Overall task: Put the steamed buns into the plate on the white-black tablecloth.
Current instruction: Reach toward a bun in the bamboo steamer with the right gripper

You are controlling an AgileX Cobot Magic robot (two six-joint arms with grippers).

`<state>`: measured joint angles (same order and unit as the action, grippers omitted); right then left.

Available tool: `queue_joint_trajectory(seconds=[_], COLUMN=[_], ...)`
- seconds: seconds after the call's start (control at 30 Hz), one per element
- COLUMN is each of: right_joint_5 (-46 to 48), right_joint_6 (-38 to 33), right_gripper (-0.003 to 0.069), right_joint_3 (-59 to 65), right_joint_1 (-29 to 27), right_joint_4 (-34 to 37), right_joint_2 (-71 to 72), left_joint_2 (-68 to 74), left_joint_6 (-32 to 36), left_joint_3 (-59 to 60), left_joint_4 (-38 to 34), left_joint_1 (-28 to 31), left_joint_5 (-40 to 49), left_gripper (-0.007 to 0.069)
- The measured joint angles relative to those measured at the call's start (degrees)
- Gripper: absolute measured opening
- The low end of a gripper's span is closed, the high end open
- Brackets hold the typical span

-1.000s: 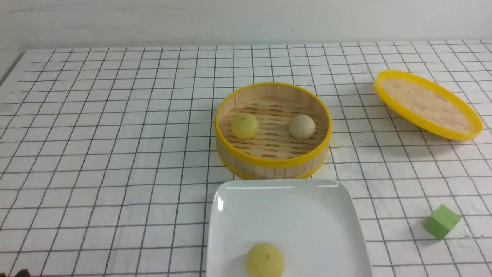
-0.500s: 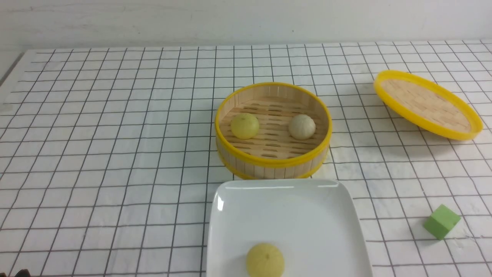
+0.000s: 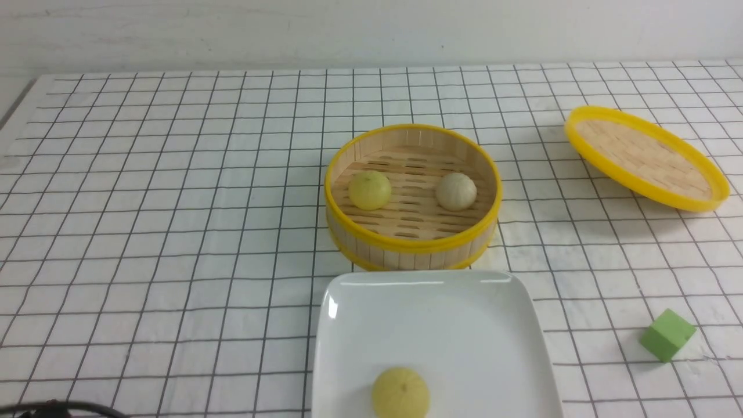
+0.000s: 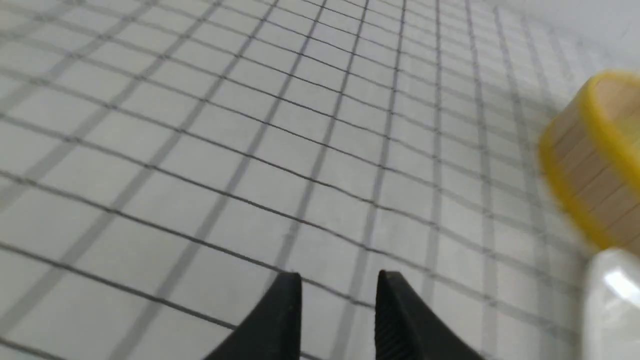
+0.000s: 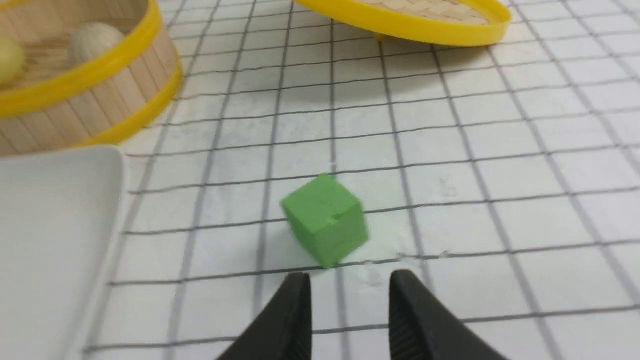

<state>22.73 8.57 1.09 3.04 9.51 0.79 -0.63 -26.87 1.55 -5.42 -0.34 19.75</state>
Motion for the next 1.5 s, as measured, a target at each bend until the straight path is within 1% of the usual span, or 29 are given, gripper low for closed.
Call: queue_joint_trajectory(seconds=[0.07, 0.1, 0.13, 0.17, 0.2, 0.23, 0.33, 0.47, 0.57, 0.6, 0.63, 0.67, 0.7, 0.73, 0.77, 0.8, 0.83, 0.87, 0.93, 0.97, 1.0, 1.07, 1.13, 1.17, 1.27, 1.33, 1.37, 1.43, 1.5], right_joint_5=[-0.23, -0.23, -0.23, -0.23, -0.23, -0.39, -2.17, -3.46, -5.04, -6.23, -6.4, -7.51, -7.58, -7.02, -5.84, -5.06, -2.94, 2.29, 12.3, 19.61, 20.6, 28.4, 31.99, 32.05, 31.41, 31.04, 30.92, 30.29, 30.21], right_joint_6=[3.77, 4.11, 6.02, 6.75, 6.81, 6.99, 7.16, 6.42, 1.59, -2.24, -2.83, -7.48, -8.01, -10.94, -11.5, -11.51, -11.22, -9.56, -5.88, -3.47, -3.24, -2.12, -4.63, -5.09, -14.73, -19.26, -19.49, -21.16, -21.28], right_gripper=[0.024, 0.024, 0.024, 0.024, 0.024, 0.024, 0.024, 0.024, 0.0218, 0.0192, 0.0181, 0.0134, 0.0126, 0.0051, 0.0027, 0.0014, -0.0006, -0.0012, -0.001, -0.0006, -0.0006, -0.0001, 0.0001, 0.0001, 0.0013, 0.0031, 0.0036, 0.0074, 0.0095], right_joint_3=[0.2, 0.25, 0.37, 0.36, 0.36, 0.36, 0.36, 0.36, -3.19, -6.81, -8.21, -14.3, -14.3, -21.02, -23.69, -24.95, -27.29, -30.74, -34.25, -35.88, -36.08, -37.96, -40.6, -40.86, -46.11, -51.61, -52.14, -60.13, -64.45], right_joint_1=[0.0, 0.0, 0.0, 0.0, 0.0, 0.0, 0.0, 0.0, 0.0, 0.0, 0.0, 0.0, 0.0, 0.0, 0.0, 0.0, 0.0, 0.0, 0.0, 0.0, 0.0, 0.0, 0.33, 0.42, 4.49, 8.68, 9.45, 14.04, 15.44], right_joint_4=[9.38, 10.27, 17.06, 21.7, 21.7, 25.19, 30.06, 32.68, 31.5, 29.66, 29.26, 25.33, 24.79, 19.55, 17.94, 16.9, 14.62, 11.65, 7.75, 5.68, 5.09, 3.24, 4.3, 4.64, 14.38, 20.13, 20.78, 22.14, 21.67], right_joint_2=[0.0, 0.0, 0.0, 0.0, 0.0, 0.0, 0.0, 0.0, 0.0, -0.23, -0.48, -2.67, -2.67, -6.99, -9.43, -10.77, -13.59, -19.03, -27.63, -33.94, -34.83, -43.68, -52.6, -54.05, -65.01, -73.27, -73.97, -83.29, -87.49], left_joint_2=[0.0, 0.0, 0.0, 0.0, 0.0, 0.0, 0.0, 0.0, 0.0, 0.0, 0.0, 0.35, 0.72, 3.62, 5.78, 6.38, 9.64, 14.82, 22.45, 26.83, 28.22, 34.76, 41.55, 42.07, 49.12, 52.18, 52.39, 54.62, 55.32], left_joint_6=[-8.56, -10.14, -14.64, -17.1, -17.39, -18.76, -19.81, -19.44, -15.7, -12.6, -12.05, -7.57, -7.04, -3.56, -2.27, -1.75, -0.76, 0.0, 1.25, 2.66, 2.94, 6.72, 10.96, 11.67, 16.87, 19.42, 19.42, 20.95, 21.22], left_joint_3=[0.07, 0.07, 0.07, 0.07, 0.07, 0.07, 0.07, 0.07, -3.03, -6.33, -6.97, -12.42, -13.14, -18.77, -21.34, -22.55, -25.37, -28.65, -32.08, -33.54, -33.75, -35.46, -36.4, -36.47, -36.8, -36.91, -36.91, -36.91, -36.91], left_joint_4=[-11.25, -13.08, -18.41, -21.3, -21.66, -23.21, -24.81, -25.31, -25.08, -24.27, -24.09, -22.04, -21.75, -19.01, -17.39, -16.54, -14.43, -11.52, -7.8, -6.03, -5.78, -4.06, -3.88, -3.94, -5.07, -6.03, -6.03, -6.82, -6.96], left_joint_1=[0.0, 0.0, 0.0, 0.0, 0.0, 0.0, 0.0, 0.0, 0.0, 0.0, 0.0, 0.0, 0.0, 0.0, 0.0, 0.0, 0.0, 0.0, 0.0, 0.0, 0.0, 0.0, 0.0, 0.0, 0.0, 0.0, 0.0, 0.0, 0.0], left_joint_5=[-1.56, -1.9, -2.84, -3.37, -3.37, -3.78, -5.62, -8.27, -6.52, -3.89, -3.89, -0.28, 0.75, 5.26, 9.25, 10.12, 14.74, 21.46, 30.29, 34.48, 35.08, 39.21, 40.02, 40.02, 39.03, 38.03, 37.93, 37.41, 37.21], left_gripper=[0.0241, 0.0241, 0.0241, 0.0241, 0.0241, 0.0241, 0.0241, 0.0236, 0.0203, 0.0179, 0.0174, 0.0128, 0.0122, 0.0066, 0.0041, 0.0031, 0.0013, 0.0002, 0.0002, 0.0002, 0.0002, 0.0002, 0.0002, 0.0002, 0.0002, 0.0002, 0.0002, 0.0003, 0.0005])
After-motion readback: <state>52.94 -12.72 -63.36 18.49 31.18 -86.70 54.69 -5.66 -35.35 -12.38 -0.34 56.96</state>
